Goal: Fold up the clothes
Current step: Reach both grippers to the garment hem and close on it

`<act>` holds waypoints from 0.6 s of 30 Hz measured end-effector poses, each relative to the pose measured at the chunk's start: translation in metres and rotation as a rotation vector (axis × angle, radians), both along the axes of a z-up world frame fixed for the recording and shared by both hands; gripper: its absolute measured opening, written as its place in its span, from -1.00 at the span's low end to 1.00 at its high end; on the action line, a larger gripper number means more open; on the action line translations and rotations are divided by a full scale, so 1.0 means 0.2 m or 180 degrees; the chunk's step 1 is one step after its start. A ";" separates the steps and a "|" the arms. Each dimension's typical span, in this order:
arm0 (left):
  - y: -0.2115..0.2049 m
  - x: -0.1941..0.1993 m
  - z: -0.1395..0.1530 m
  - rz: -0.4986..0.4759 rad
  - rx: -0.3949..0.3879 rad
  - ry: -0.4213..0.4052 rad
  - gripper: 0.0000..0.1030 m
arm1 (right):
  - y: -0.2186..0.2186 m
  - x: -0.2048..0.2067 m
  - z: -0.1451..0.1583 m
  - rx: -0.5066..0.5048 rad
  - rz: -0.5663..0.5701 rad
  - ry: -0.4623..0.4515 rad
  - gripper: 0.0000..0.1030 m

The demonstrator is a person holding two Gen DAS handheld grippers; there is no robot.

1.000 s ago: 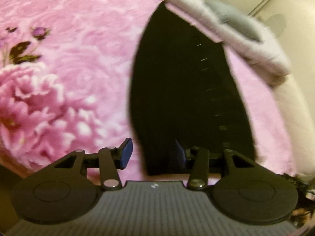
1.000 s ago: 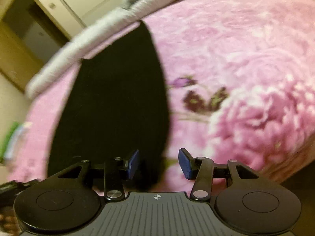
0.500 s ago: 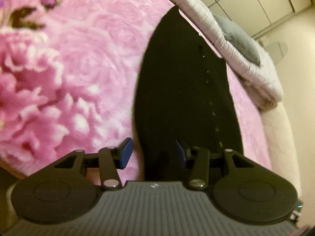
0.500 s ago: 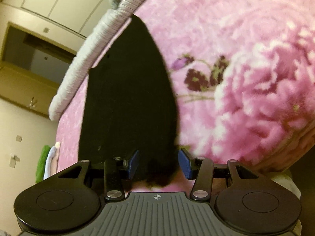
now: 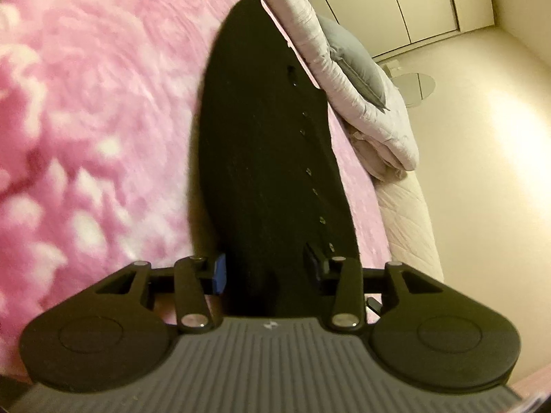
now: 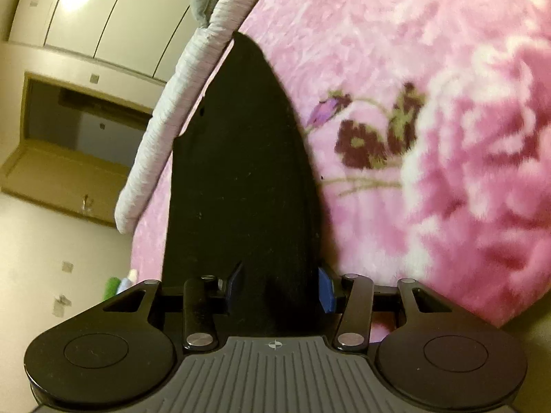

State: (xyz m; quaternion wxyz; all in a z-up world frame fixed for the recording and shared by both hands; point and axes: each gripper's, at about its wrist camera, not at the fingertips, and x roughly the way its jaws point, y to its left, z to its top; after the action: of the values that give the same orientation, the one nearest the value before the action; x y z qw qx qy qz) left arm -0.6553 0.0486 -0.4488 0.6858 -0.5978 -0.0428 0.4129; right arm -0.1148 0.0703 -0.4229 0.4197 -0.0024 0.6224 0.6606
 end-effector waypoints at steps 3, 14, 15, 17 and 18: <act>0.05 0.02 -0.02 0.0009 -0.0054 -0.0103 -0.40 | 0.02 -0.01 0.00 -0.0005 -0.0021 0.0025 -0.06; 0.01 0.09 0.05 0.0163 0.0011 0.0373 -0.85 | 0.05 -0.10 0.11 0.0085 0.0290 -0.0451 -0.76; 0.00 0.10 0.08 0.0151 0.0048 0.0457 -0.85 | 0.04 -0.09 0.13 0.0121 0.0294 -0.0445 -0.77; -0.02 0.12 0.14 0.0127 0.0153 0.0584 -0.85 | 0.02 -0.07 0.17 0.0192 0.0259 -0.0403 -0.78; -0.03 0.13 0.17 0.0123 0.0199 0.0637 -0.85 | 0.01 -0.06 0.19 0.0228 0.0240 -0.0382 -0.79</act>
State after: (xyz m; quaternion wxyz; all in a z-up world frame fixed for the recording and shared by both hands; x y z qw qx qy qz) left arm -0.6290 0.0427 -0.4151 0.6969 -0.5309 0.0015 0.4821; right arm -0.1275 0.0731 -0.3855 0.4309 -0.0505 0.5716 0.6965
